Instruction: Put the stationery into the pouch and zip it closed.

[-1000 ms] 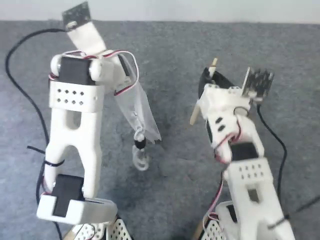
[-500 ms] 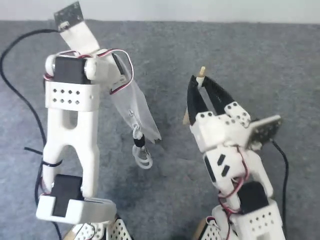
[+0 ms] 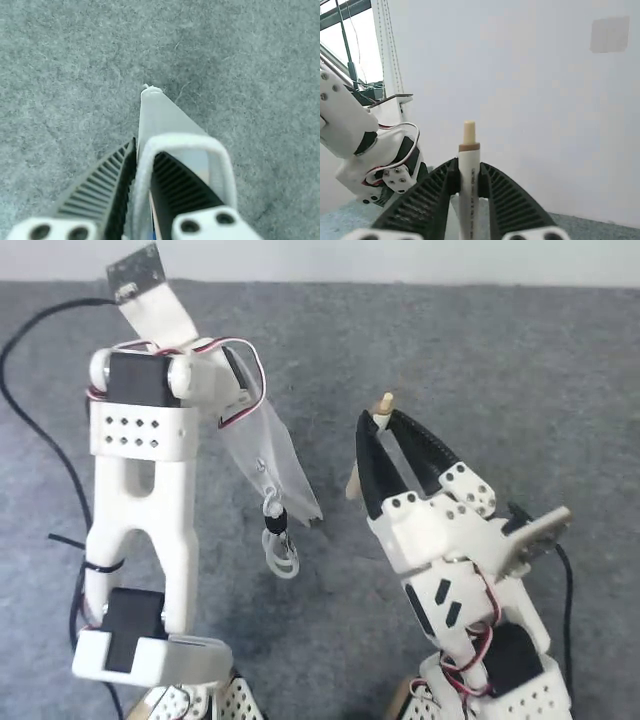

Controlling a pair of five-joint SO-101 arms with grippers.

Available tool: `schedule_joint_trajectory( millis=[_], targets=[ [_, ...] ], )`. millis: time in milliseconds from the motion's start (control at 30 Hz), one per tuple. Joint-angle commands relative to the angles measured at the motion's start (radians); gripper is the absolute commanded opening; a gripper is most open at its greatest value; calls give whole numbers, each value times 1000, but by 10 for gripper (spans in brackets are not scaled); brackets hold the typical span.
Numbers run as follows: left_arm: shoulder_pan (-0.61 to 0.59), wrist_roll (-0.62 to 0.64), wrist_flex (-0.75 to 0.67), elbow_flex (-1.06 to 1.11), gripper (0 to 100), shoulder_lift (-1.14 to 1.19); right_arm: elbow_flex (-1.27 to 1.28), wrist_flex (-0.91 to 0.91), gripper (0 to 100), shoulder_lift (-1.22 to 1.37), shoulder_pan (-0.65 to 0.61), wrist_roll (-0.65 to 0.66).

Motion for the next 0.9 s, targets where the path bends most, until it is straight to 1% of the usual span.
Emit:
schedule_joint_trajectory(
  millis=[0, 100, 300, 433, 567, 867],
  targets=[
    [-2, 12, 11, -22, 9, -3, -84, -2, 9, -27, -7, 21],
    [-2, 12, 11, -22, 9, -3, -123, -5, 9, -30, -25, 14],
    [-2, 12, 11, -21, 9, -3, -175, -5, 9, -27, -182, 21],
    [-2, 12, 12, -21, 9, -3, -215, -5, 9, -21, -206, 41],
    [-2, 12, 12, -21, 9, -3, -216, -116, 9, -18, -206, 83],
    [-2, 12, 11, -21, 9, -3, -218, -358, 8, 145, -206, 78]
  ],
)
